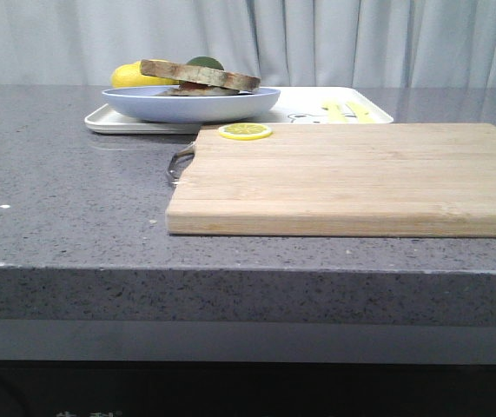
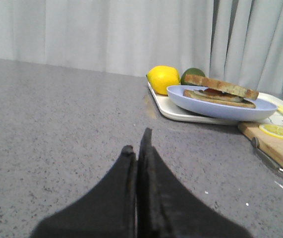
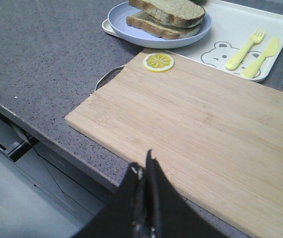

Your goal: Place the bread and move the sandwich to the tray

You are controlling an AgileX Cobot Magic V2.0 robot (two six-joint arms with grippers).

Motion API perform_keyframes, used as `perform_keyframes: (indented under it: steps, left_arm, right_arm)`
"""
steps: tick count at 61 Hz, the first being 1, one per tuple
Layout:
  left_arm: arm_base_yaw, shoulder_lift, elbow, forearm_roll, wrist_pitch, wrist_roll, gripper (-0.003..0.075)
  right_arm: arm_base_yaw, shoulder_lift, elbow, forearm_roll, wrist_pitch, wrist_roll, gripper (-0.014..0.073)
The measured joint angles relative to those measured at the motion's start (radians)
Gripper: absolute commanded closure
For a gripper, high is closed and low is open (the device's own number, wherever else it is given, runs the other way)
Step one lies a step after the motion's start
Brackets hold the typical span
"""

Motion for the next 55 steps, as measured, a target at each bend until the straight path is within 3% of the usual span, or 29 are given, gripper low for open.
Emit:
perform_keyframes:
  steps: [55]
  left_arm:
    - [0.02, 0.0, 0.0, 0.028, -0.029, 0.009, 0.074]
  right_arm:
    - [0.0, 0.0, 0.0, 0.0, 0.002, 0.0, 0.0662]
